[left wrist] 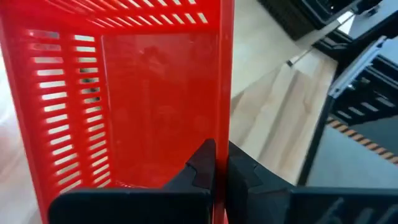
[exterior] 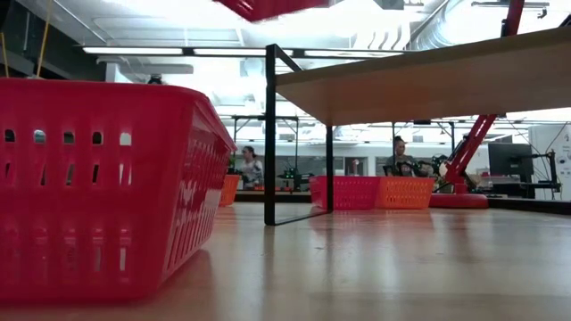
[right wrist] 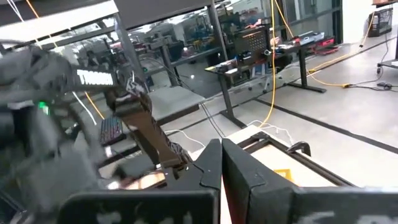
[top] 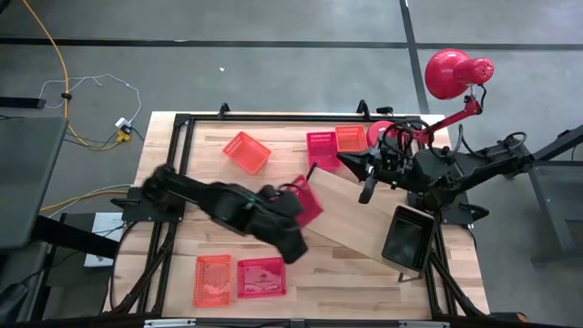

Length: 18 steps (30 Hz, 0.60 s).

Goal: Stack baskets on shelf by color
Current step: Put the top left red bin on the shelf

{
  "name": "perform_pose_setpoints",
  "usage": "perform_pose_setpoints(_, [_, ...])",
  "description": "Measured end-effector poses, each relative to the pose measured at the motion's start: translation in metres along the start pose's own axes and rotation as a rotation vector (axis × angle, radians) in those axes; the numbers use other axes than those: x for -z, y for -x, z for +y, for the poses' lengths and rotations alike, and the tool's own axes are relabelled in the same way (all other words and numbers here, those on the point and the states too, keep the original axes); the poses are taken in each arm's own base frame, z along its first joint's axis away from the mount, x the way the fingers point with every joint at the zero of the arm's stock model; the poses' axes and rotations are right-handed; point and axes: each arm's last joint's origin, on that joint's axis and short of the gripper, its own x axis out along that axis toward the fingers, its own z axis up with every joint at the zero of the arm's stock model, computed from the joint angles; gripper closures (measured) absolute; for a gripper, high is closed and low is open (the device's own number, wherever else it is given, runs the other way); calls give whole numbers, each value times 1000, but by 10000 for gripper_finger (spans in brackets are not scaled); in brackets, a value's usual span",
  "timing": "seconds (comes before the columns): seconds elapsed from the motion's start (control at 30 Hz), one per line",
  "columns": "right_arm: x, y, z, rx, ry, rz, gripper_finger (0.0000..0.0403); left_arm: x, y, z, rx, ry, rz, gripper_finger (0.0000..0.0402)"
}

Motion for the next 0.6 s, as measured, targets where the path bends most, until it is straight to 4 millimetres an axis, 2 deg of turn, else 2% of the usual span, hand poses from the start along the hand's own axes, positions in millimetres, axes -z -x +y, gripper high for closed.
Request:
perform_pose_setpoints(0.2, [0, 1, -1, 11, 9, 0, 403, -6, -51, -4, -64, -26, 31, 401])
perform_pose_setpoints(0.3, [-1, 2, -1, 11, 26, -3, 403, -7, -67, -5, -88, -82, 36, 401])
perform_pose_setpoints(0.47, [-3, 4, -2, 9, 23, -7, 403, -13, -75, -10, -53, -143, -22, 401])
perform_pose_setpoints(0.6, [-3, 4, -3, 14, 24, -8, 403, -23, -79, -6, -38, -140, -63, 401])
